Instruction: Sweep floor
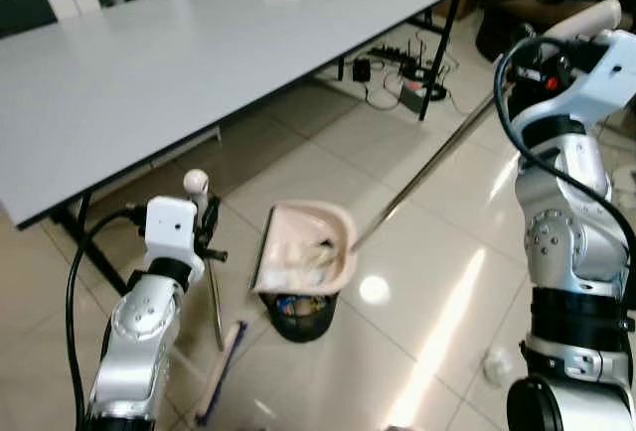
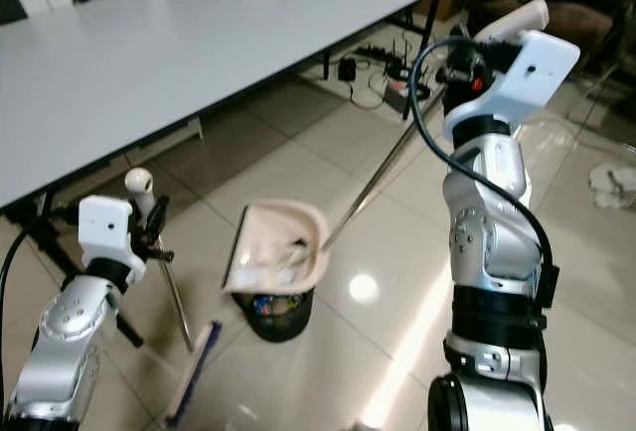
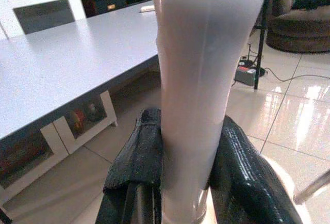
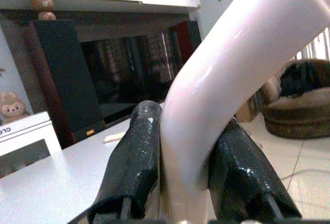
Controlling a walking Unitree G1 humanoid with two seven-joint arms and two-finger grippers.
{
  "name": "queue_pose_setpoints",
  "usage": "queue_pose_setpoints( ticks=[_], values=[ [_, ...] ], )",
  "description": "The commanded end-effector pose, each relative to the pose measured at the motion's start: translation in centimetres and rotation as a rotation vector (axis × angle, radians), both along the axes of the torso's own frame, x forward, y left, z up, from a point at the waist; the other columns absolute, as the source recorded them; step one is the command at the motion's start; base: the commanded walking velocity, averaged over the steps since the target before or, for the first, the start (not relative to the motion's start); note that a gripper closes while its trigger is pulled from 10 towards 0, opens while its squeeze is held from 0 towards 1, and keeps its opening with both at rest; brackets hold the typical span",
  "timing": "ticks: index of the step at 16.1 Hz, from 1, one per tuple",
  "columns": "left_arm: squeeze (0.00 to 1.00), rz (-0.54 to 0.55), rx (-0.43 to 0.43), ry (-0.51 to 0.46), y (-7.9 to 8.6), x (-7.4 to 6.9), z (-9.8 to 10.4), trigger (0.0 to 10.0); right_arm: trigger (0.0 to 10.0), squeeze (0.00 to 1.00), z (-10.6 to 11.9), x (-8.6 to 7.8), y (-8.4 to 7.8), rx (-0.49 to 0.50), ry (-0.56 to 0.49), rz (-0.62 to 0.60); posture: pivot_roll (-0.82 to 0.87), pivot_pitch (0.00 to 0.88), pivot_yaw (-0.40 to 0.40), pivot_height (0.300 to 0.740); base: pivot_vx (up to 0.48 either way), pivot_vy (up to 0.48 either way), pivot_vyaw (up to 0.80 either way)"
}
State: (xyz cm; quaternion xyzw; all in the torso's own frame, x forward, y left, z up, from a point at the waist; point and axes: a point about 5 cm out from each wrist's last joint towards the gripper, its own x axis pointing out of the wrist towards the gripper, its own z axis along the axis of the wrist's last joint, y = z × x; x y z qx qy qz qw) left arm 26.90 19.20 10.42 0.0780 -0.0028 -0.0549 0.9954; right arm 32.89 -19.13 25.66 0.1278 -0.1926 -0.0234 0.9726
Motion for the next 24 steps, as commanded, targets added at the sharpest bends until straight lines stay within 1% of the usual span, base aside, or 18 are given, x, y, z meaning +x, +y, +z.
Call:
queue_pose_setpoints(
  ticks=[1,2,5,8,10,12,13,15,16,17,18,21,22,24],
  values=[
    [0.00,-0.030,0.001,-0.029,-0.8,0.3,0.6,10.0,10.0,0.00,0.9,-0.4,-0.8,-0.005,-0.037,-0.034,0.02,0.045,0.015,0.740,0.326,0.000,0.00],
    [0.00,-0.034,-0.009,-0.029,-1.0,0.3,0.6,10.0,10.0,0.00,0.8,-0.4,-0.7,-0.008,-0.037,-0.032,0.02,0.047,0.016,0.740,0.000,0.000,0.00],
    [0.00,-0.030,0.000,-0.029,-1.0,0.3,0.6,10.0,10.0,0.00,1.0,-0.3,-0.4,-0.015,-0.046,-0.015,0.02,0.051,0.018,0.740,0.000,0.000,0.00],
    [0.00,-0.026,0.001,-0.032,-1.0,0.3,0.6,10.0,10.0,0.00,1.0,-0.3,-0.5,-0.018,-0.043,-0.021,0.02,0.053,0.015,0.740,0.000,0.000,0.00],
    [0.00,-0.022,-0.001,-0.031,-0.9,0.4,0.6,10.0,10.0,0.00,1.2,-0.1,-0.3,-0.043,-0.052,-0.019,0.02,0.054,0.016,0.740,0.000,0.000,0.00],
    [0.00,-0.030,0.015,-0.023,-0.9,0.3,0.4,10.0,10.0,0.00,1.5,0.3,0.9,-0.130,-0.082,0.013,0.02,0.050,0.020,0.740,0.000,0.000,0.00],
    [0.00,-0.026,0.025,-0.027,-0.9,0.3,0.5,10.0,10.0,0.00,1.6,0.4,1.4,-0.153,-0.103,0.034,0.02,0.050,0.021,0.740,0.000,0.000,0.00],
    [0.00,-0.024,0.025,-0.030,-0.8,0.4,0.5,10.0,10.0,0.00,2.0,0.6,2.9,-0.238,-0.156,0.099,0.02,0.053,0.022,0.740,0.000,0.000,0.00],
    [0.00,-0.024,0.026,-0.030,-0.8,0.4,0.5,10.0,10.0,0.00,2.0,0.6,3.2,-0.255,-0.162,0.111,0.02,0.053,0.022,0.740,0.000,0.000,0.00],
    [0.00,-0.023,0.028,-0.027,-0.8,0.4,0.4,10.0,10.0,0.00,2.3,0.5,4.2,-0.311,-0.194,0.144,0.02,0.056,0.021,0.740,0.000,0.000,0.00],
    [0.00,-0.020,0.029,-0.024,-0.8,0.4,0.4,10.0,10.0,0.00,2.7,0.2,5.6,-0.370,-0.244,0.191,0.02,0.057,0.022,0.740,0.000,0.000,0.00],
    [0.00,-0.022,0.028,-0.021,-0.9,0.4,0.3,10.0,10.0,0.00,3.0,-0.7,8.2,-0.506,-0.337,0.298,0.02,0.060,0.023,0.740,0.000,0.000,0.00],
    [0.00,-0.026,0.026,-0.024,-1.0,0.3,0.3,10.0,10.0,0.00,2.8,-0.9,9.0,-0.519,-0.343,0.335,0.02,0.060,0.023,0.740,0.000,0.000,0.00],
    [0.00,-0.026,0.029,-0.024,-1.0,0.3,0.4,10.0,10.0,0.00,2.6,-1.5,10.1,-0.512,-0.370,0.380,0.02,0.060,0.021,0.740,0.000,0.000,0.00]
  ],
)
